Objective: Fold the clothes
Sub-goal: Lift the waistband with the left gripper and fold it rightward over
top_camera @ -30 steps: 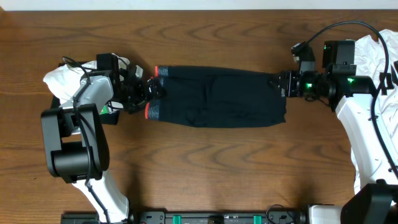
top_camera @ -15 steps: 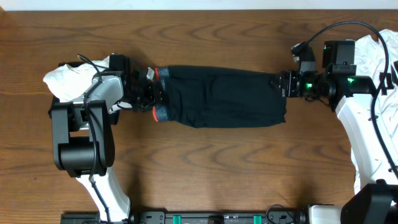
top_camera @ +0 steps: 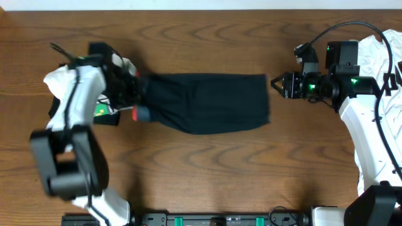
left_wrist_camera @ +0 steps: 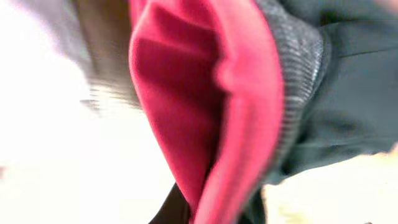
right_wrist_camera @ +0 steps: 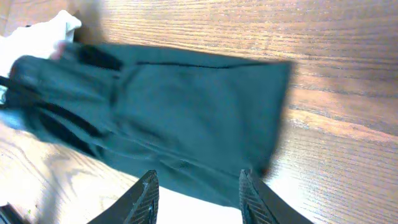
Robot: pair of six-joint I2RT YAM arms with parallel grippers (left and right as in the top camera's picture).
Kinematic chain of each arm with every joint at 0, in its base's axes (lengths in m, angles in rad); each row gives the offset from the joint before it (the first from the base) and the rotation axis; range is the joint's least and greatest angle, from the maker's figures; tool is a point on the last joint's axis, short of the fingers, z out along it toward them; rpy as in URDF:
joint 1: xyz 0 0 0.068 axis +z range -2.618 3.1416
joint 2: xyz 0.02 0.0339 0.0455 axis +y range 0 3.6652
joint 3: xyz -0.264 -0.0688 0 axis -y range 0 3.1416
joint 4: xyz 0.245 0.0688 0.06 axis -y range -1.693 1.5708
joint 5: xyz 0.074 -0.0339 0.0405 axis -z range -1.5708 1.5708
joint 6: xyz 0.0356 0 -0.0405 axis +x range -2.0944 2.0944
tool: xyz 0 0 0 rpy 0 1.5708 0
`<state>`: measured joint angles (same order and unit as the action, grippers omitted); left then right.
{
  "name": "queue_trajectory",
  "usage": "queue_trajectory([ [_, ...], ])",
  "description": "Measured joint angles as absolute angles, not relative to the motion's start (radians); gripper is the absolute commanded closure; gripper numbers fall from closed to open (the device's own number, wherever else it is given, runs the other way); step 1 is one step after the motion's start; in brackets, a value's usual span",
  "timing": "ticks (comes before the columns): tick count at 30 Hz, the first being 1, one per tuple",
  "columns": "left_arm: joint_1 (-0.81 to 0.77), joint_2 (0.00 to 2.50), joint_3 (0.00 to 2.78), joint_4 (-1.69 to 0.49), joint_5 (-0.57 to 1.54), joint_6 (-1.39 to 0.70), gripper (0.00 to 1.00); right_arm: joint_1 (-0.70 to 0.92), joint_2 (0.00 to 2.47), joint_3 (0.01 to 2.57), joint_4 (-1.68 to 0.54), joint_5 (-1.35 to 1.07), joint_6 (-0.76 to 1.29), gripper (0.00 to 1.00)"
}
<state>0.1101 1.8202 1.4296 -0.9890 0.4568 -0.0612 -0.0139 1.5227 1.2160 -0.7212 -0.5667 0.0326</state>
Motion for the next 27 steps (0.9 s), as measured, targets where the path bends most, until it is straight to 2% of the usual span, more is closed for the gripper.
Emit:
queue_trajectory([
  [5,0.086,1.678,1.538,-1.025,0.384,-0.052,0.94,-0.014,1.523,1.216,-0.721,-0.567,0.033,0.60],
  [9,-0.004,1.653,1.552,-1.027,0.360,-0.055,0.94,-0.014,1.523,1.216,-0.721,-0.566,0.033,0.60],
  [17,-0.228,1.756,1.552,-1.018,0.245,-0.085,0.93,-0.014,1.523,1.216,-0.734,-0.567,0.033,0.61],
  [27,-0.363,1.895,1.550,-0.860,0.181,-0.121,0.93,-0.014,1.523,1.216,-0.737,-0.567,0.033,0.62],
])
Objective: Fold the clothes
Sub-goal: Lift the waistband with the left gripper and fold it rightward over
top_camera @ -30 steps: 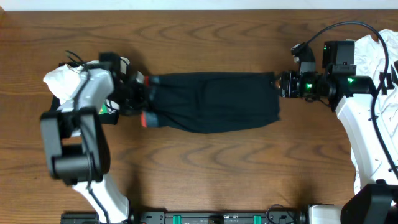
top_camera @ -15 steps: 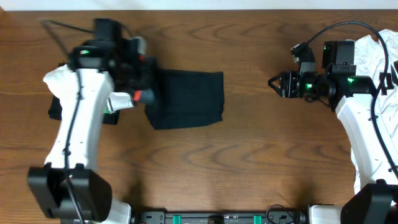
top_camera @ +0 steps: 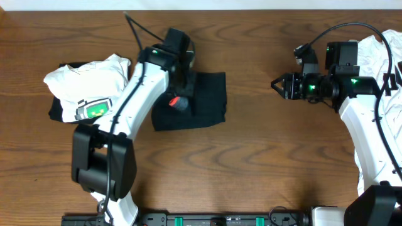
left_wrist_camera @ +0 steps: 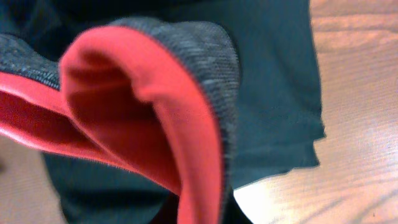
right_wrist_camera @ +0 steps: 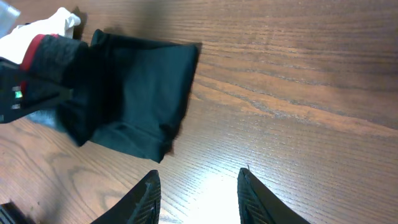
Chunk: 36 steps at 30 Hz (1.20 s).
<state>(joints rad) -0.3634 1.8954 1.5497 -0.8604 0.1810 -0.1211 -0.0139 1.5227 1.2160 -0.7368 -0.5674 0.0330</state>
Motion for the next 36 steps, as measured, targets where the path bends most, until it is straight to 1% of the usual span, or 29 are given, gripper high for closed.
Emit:
queue_trajectory([
  [7,-0.411,1.932,1.550,-0.745,0.175,-0.130,0.91,-0.014,1.523,1.216,-0.739,-0.568,0.033,0.62],
  [11,-0.442,1.959,1.550,-0.723,0.176,-0.131,0.88,-0.014,1.523,1.216,-0.741,-0.568,0.033,0.62],
  [13,-0.456,1.969,1.550,-0.715,0.176,-0.130,0.84,-0.014,1.523,1.216,-0.742,-0.568,0.033,0.61],
  [14,-0.462,1.971,1.550,-0.707,0.176,-0.130,0.79,-0.014,1.523,1.216,-0.742,-0.567,0.033,0.62],
  [15,-0.468,1.971,1.550,-0.699,0.178,-0.129,0.70,-0.014,1.523,1.216,-0.743,-0.568,0.033,0.62],
  [16,-0.473,1.971,1.550,-0.690,0.184,-0.131,0.54,-0.014,1.523,1.216,-0.744,-0.568,0.033,0.62],
  [18,-0.482,1.971,1.550,-0.675,0.208,-0.134,0.49,-0.014,1.523,1.216,-0.747,-0.568,0.033,0.62],
  [20,-0.489,1.971,1.550,-0.674,0.232,-0.131,0.41,-0.014,1.523,1.216,-0.749,-0.568,0.033,0.62],
  [23,-0.495,1.971,1.550,-0.685,0.253,-0.132,0.36,-0.014,1.523,1.216,-0.749,-0.568,0.033,0.61],
  [27,-0.480,1.962,1.550,-0.735,0.251,-0.134,0.37,-0.014,1.523,1.216,-0.752,-0.568,0.033,0.60],
  [30,-0.440,1.942,1.550,-0.777,0.227,-0.134,0.40,-0.014,1.523,1.216,-0.757,-0.568,0.033,0.59],
  [32,-0.392,1.919,1.550,-0.792,0.210,-0.138,0.50,-0.014,1.523,1.216,-0.759,-0.567,0.033,0.59],
  [33,-0.369,1.909,1.550,-0.787,0.206,-0.139,0.57,-0.014,1.523,1.216,-0.759,-0.567,0.033,0.59],
  [34,-0.342,1.900,1.550,-0.777,0.205,-0.143,0.66,-0.014,1.523,1.216,-0.758,-0.567,0.033,0.58],
  [36,-0.297,1.888,1.550,-0.751,0.207,-0.149,0.76,-0.014,1.523,1.216,-0.758,-0.567,0.033,0.58],
])
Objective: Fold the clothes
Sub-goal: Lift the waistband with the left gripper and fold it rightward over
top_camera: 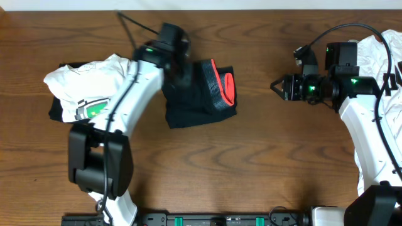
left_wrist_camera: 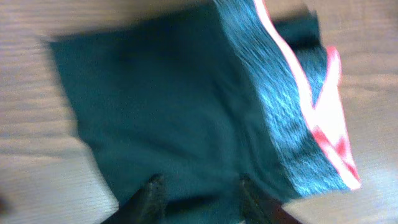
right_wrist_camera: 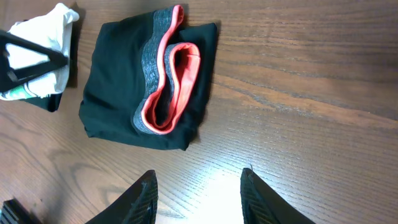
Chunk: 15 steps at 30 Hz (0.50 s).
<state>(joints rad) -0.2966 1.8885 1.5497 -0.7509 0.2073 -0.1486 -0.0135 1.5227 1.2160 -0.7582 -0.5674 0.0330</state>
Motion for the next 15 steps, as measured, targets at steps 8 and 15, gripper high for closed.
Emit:
queue_trajectory([
  [8,-0.314,1.945,1.550,-0.696,0.269,-0.154,0.81,-0.014,1.523,1.216,-0.759,-0.567,0.033,0.59],
  [15,-0.426,2.075,1.550,-0.676,0.290,-0.157,0.81,-0.014,1.523,1.216,-0.769,-0.567,0.033,0.60],
])
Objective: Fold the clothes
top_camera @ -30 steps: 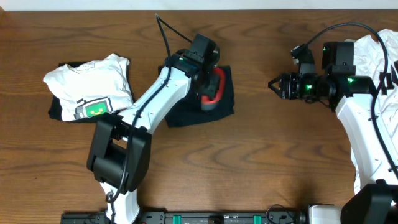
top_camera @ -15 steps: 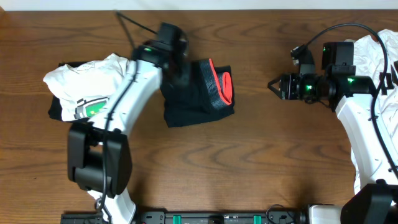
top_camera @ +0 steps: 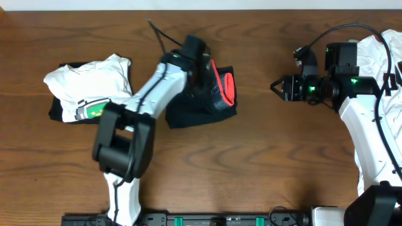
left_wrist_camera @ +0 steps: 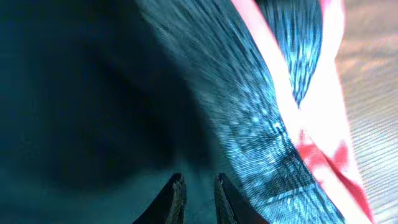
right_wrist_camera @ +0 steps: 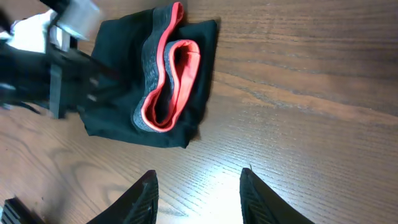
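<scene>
A black garment [top_camera: 191, 110] lies folded in a rough square at the table's middle, also seen in the right wrist view [right_wrist_camera: 121, 87]. Its grey and red waistband [top_camera: 223, 85] lies open on the right end. My left gripper [top_camera: 201, 72] is down on the garment just left of the waistband [left_wrist_camera: 292, 124]. In its own view the left gripper [left_wrist_camera: 200, 196] has its jaws drawn to a narrow gap with dark cloth between them. My right gripper [top_camera: 274, 86] hangs open over bare wood to the right, its fingers [right_wrist_camera: 144, 193] wide apart.
A folded white shirt with a green print [top_camera: 88, 88] rests on a dark item at the left. A heap of white clothes [top_camera: 377, 53] lies at the right edge behind the right arm. Wooden table [top_camera: 264, 163] stretches along the front.
My left gripper was open and higher above the folded garment. Now it is pressed onto the cloth beside the waistband with narrowed jaws. The garment and right arm have not moved.
The garment lay stretched across the middle, my left gripper shut on its waistband at the left end. Then the waistband was held over the right half. Then it lay on the right end, released. Now the left gripper is down on the cloth.
</scene>
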Robot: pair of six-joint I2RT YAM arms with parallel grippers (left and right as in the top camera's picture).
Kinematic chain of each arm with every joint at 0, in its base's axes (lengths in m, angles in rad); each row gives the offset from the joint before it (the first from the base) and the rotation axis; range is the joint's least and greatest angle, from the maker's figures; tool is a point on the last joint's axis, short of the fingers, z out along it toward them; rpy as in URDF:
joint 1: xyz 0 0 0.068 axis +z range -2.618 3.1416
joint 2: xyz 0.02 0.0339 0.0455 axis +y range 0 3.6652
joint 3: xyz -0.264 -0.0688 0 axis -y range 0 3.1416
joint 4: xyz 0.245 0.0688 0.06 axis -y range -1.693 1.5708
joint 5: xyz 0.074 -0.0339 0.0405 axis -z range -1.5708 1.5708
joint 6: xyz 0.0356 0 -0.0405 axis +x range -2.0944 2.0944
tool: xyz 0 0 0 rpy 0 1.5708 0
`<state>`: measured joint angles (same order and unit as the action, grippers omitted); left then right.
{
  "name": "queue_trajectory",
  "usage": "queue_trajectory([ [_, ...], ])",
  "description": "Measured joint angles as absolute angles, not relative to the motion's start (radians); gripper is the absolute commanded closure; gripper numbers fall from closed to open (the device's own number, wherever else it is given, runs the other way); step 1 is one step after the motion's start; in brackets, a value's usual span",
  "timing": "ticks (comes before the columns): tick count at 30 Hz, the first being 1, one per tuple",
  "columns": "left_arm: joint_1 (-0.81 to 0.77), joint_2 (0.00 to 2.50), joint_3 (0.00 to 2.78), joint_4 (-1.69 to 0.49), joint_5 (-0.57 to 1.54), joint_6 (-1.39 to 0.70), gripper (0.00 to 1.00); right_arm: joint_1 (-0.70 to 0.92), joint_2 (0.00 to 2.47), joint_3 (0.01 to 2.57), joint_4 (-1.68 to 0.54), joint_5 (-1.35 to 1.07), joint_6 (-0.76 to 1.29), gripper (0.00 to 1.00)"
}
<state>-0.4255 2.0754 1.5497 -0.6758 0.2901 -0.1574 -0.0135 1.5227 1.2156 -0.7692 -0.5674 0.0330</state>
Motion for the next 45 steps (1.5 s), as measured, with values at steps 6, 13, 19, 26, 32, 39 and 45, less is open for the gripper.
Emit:
queue_trajectory([
  [6,-0.517,2.107,1.549,-0.683,0.308,-0.160,0.85,-0.014,1.523,1.216,-0.778,-0.567,0.033,0.60],
  [13,-0.615,2.071,1.549,-0.719,0.331,-0.160,0.83,-0.014,1.523,1.216,-0.778,-0.567,0.033,0.59],
  [19,-0.622,1.945,1.549,-0.806,0.302,-0.161,0.66,-0.014,1.523,1.216,-0.778,-0.567,0.033,0.56],
  [26,-0.450,1.835,1.549,-0.915,0.179,-0.209,0.31,-0.014,1.523,1.216,-0.782,-0.568,0.034,0.44],
  [32,-0.230,1.872,1.529,-0.908,0.291,-0.248,0.28,-0.004,1.523,1.216,-0.785,-0.566,0.033,0.49],
  [39,-0.125,2.011,1.491,-0.910,0.500,-0.263,0.24,0.149,1.568,1.216,-0.709,-0.549,0.033,0.72],
  [45,-0.129,2.046,1.485,-0.910,0.561,-0.276,0.23,0.282,1.723,1.216,-0.583,-0.532,0.036,0.78],
])
